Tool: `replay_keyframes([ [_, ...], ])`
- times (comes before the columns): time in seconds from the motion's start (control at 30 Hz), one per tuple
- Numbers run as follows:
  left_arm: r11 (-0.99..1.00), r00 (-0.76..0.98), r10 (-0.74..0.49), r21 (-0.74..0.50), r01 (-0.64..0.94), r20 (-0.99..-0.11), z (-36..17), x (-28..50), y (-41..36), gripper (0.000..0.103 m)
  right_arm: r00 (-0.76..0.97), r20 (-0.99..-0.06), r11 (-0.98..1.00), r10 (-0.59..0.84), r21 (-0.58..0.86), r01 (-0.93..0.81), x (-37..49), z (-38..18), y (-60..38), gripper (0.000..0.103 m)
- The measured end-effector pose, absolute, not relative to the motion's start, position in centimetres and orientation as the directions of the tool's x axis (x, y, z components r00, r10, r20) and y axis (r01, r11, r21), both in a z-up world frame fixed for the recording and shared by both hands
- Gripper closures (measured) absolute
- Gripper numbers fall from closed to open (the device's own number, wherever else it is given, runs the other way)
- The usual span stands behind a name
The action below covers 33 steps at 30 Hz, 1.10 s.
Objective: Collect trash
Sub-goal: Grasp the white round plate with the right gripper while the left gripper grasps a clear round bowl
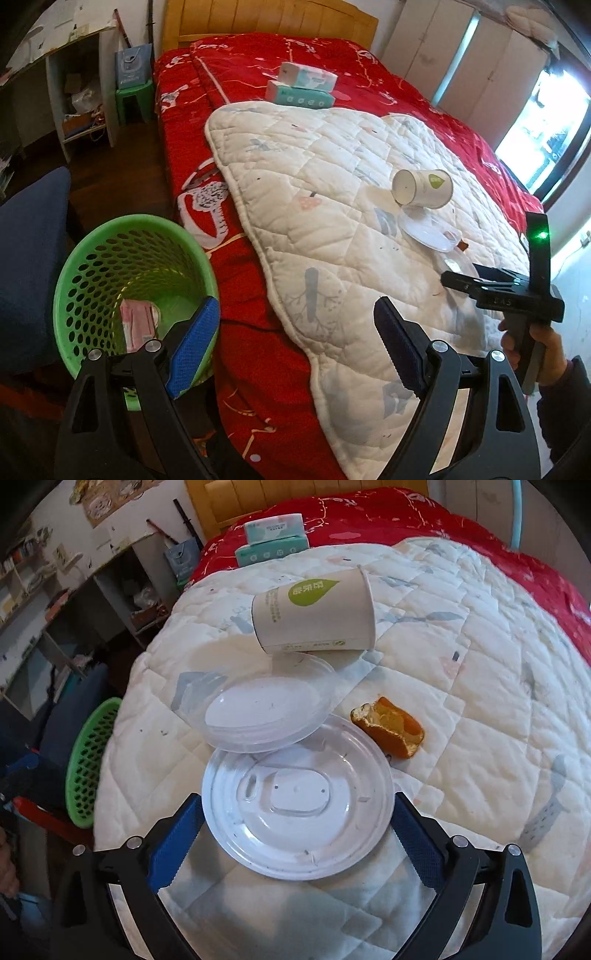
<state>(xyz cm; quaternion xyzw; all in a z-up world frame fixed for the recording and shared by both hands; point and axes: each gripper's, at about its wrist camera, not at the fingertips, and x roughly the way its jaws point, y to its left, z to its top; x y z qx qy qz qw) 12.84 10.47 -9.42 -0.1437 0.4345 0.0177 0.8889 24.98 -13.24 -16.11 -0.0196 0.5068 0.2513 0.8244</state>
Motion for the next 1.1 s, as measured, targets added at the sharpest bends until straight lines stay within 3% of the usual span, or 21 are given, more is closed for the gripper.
replay_keyframes([
  [0.2, 0.961, 0.614, -0.118, -0.246, -0.128, -0.78, -9.4, 14.1, 9.1, 0.019, 0.354, -0.84, 0.873, 0.41, 0.249, -0.42, 25.4, -16.1, -13.4, 0.007],
  [0.37, 0.967, 0.613, -0.146, -0.243, -0.078, -0.776, -8.9, 15.5, 7.1, 0.019, 0.357, -0.846, 0.879, 0.397, 0.238, -0.413, 24.9, -15.6, -14.0, 0.014],
  [0.53, 0.975, 0.601, -0.188, -0.224, 0.016, -0.777, -8.8, 17.4, 3.6, 0.013, 0.357, -0.858, 0.882, 0.369, 0.202, -0.427, 23.5, -15.2, -15.7, 0.014],
  [0.8, 0.961, 0.554, -0.275, -0.222, 0.163, -0.786, -9.7, 21.3, -2.1, 0.013, 0.378, -0.857, 0.892, 0.351, 0.183, -0.413, 21.3, -13.9, -19.8, 0.014],
  [1.1, 0.951, 0.511, -0.254, -0.115, 0.288, -0.821, -11.8, 26.0, -7.2, 0.013, 0.401, -0.836, 0.901, 0.374, 0.225, -0.372, 20.1, -13.1, -23.6, 0.014],
])
